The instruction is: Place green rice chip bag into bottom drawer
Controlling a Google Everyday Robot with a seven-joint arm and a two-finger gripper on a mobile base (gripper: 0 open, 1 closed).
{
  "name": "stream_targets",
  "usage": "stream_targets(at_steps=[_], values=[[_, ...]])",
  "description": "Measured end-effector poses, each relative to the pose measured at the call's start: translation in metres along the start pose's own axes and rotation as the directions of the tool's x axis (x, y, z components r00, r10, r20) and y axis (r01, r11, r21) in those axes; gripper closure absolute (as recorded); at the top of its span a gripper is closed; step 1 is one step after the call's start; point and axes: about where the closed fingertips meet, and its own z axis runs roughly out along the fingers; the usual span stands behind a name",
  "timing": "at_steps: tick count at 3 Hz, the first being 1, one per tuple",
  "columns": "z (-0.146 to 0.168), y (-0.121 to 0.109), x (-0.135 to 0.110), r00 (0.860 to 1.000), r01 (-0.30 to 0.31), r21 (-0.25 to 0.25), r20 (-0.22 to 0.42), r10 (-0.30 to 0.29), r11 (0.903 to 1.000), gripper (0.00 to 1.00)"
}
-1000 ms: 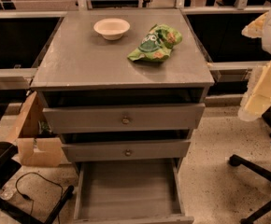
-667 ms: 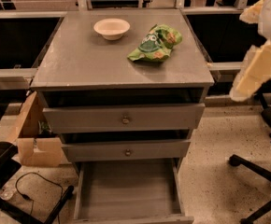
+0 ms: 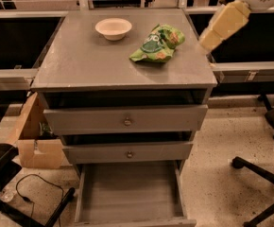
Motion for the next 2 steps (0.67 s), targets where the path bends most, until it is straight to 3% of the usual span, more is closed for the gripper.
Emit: stream_targets(at_steps=[1,2], values=[[0.0328,-0.0226,-0.0229,0.979,-0.188,0.012,0.081,0.186,0.9821,0.00],[0.0317,-0.0239,-0.0255,0.961,-0.263,0.012,0.091,0.261,0.9647,0.00]])
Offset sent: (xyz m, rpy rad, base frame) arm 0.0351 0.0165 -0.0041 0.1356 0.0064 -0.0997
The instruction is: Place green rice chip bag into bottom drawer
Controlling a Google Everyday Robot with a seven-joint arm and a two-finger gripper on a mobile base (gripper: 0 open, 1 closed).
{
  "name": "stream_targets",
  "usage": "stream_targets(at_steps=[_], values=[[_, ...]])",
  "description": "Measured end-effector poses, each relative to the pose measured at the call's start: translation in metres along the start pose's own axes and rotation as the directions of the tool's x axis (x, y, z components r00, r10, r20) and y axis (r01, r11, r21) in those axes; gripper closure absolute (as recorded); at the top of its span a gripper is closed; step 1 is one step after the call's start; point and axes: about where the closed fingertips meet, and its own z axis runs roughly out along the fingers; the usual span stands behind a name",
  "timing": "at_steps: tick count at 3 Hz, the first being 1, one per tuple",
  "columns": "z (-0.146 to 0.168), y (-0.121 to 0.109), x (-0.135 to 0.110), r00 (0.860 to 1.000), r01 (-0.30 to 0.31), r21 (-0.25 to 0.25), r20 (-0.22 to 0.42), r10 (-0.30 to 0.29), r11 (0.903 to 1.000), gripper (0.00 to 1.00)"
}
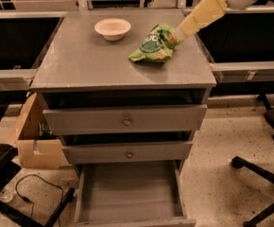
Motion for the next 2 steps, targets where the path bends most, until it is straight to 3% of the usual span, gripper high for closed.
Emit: stream_targets(at_steps=[2], values=[[0.014,-0.007,-0.011,1.000,-0.027,0.011,-0.005,0.027,0.9996,0.00]])
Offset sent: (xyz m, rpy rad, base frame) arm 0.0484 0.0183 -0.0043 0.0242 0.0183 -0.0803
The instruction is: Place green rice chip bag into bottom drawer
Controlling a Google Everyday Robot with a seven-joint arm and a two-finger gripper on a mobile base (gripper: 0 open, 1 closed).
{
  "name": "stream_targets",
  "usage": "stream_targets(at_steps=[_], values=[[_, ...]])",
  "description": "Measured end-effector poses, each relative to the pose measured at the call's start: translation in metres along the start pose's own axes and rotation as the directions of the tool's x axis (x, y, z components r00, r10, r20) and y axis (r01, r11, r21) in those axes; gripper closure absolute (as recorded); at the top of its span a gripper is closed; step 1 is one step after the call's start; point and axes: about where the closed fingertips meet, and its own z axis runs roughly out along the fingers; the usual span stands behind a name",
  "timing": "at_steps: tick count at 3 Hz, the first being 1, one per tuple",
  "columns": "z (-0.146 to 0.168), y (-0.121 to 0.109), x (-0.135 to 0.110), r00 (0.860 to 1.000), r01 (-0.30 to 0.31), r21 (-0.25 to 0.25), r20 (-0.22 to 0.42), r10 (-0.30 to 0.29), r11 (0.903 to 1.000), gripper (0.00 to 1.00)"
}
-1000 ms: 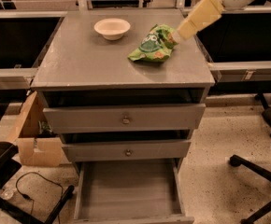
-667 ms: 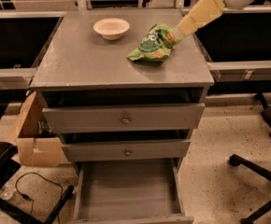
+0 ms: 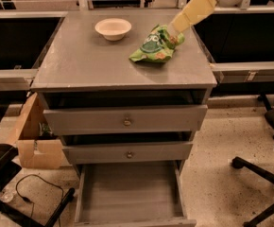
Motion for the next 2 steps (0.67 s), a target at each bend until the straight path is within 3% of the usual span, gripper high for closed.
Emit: stream_targets(at_steps=[1,2], values=[[0.032,-0.018,-0.022,0.998,-0.055,0.065,-0.019,0.057,0.9964,0.00],[0.077,-0.039,-0.039,0.985,-0.138,0.159,-0.082,0.153,0.9775,0.00]])
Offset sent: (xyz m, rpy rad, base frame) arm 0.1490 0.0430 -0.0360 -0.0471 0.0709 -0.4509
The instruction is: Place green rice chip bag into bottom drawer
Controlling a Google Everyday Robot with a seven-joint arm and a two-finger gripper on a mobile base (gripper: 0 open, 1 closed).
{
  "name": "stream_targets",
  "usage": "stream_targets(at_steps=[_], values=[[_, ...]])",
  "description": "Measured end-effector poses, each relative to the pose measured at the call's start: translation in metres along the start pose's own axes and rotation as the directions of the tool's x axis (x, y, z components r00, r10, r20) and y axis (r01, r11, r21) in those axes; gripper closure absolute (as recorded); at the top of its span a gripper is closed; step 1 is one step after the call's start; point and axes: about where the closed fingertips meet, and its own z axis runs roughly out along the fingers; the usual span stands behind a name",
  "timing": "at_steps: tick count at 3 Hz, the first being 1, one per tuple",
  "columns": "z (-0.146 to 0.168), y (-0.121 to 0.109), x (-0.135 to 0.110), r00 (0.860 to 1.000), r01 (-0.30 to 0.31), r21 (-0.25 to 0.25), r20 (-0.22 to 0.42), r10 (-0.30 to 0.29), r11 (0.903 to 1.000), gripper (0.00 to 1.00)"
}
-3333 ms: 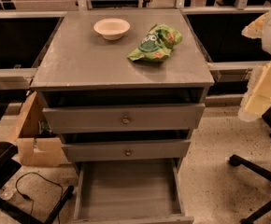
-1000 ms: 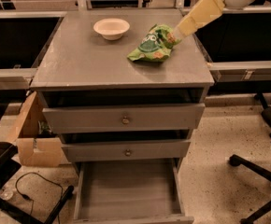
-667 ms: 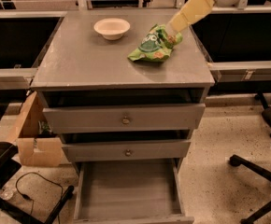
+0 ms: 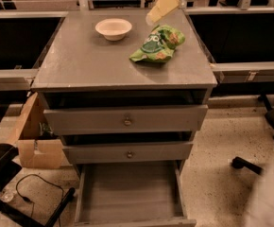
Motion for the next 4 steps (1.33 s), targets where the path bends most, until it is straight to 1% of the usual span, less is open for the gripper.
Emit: stream_targets(at_steps=[1,2,3,4], values=[[0.051,-0.010,-0.007,0.991,-0.099,0.064,-0.085,0.104,0.9930,0.00],[0.093,-0.020,-0.004,0.970,-0.185,0.109,-0.139,0.199,0.9767,0.00],[0.139,-0.017,0.005,0.941,-0.263,0.118,-0.189,0.281,0.9576,0.00],[0.166,-0.012,0.015,0.919,-0.299,0.125,-0.228,0.321,0.9460,0.00]])
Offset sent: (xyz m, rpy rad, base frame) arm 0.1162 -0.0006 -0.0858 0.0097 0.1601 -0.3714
